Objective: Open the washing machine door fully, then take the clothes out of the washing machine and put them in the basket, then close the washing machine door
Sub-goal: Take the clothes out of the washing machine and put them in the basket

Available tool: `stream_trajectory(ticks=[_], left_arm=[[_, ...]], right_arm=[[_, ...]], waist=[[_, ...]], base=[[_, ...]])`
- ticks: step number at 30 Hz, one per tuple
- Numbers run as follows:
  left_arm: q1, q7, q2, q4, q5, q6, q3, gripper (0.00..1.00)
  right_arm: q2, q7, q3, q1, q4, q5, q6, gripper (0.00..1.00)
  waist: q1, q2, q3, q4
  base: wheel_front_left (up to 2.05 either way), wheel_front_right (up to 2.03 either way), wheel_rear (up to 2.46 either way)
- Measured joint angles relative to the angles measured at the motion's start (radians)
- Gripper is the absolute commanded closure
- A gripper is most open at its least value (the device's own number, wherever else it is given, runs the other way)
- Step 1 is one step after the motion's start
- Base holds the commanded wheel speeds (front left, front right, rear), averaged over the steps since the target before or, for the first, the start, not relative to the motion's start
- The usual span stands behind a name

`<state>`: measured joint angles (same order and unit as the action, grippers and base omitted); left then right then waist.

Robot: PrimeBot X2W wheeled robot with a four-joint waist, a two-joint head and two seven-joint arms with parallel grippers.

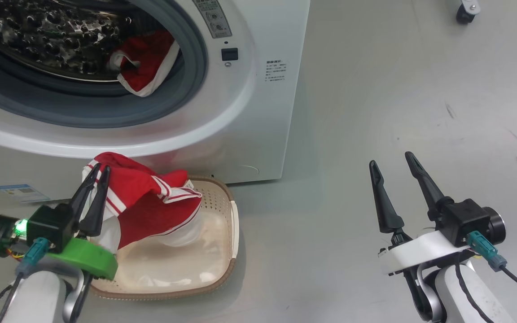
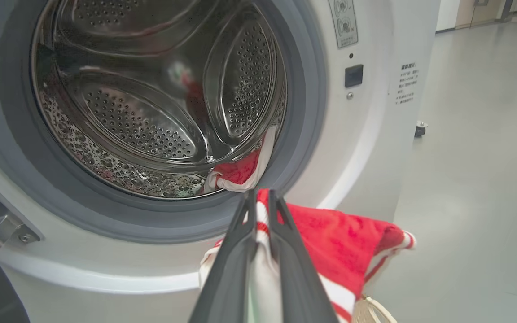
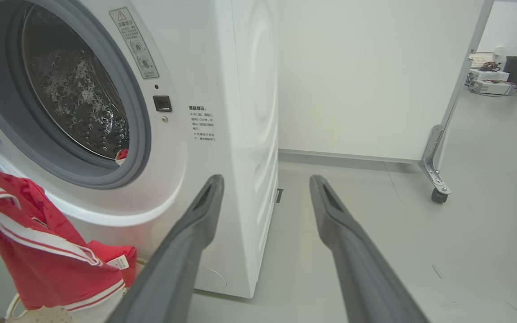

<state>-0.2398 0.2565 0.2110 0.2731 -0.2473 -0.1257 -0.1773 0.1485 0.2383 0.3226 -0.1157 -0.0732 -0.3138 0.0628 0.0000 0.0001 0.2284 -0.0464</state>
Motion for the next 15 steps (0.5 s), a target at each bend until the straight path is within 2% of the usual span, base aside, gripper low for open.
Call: stream_trajectory(ticks=[3, 15], left_arm=[[0.0, 0.0, 0.025, 0.025, 0.022, 0.0, -0.007, 1.0], [-0.006, -0.063, 0.064, 0.179, 0.053, -0.002, -0.072, 1.0]], right_arm=[[-0.004, -0.004, 0.012, -0.006, 0.004, 0.004, 0.0, 0.0], [-0.014, -0.017, 0.028, -0.044, 0.037, 0.025, 0.0, 0.0]], waist=[[0.0, 0.0, 0.02, -0.012], [0.0, 0.0, 0.116, -0.068]], base=[[0.0, 0.0, 0.0], [0.0, 0.0, 0.0]])
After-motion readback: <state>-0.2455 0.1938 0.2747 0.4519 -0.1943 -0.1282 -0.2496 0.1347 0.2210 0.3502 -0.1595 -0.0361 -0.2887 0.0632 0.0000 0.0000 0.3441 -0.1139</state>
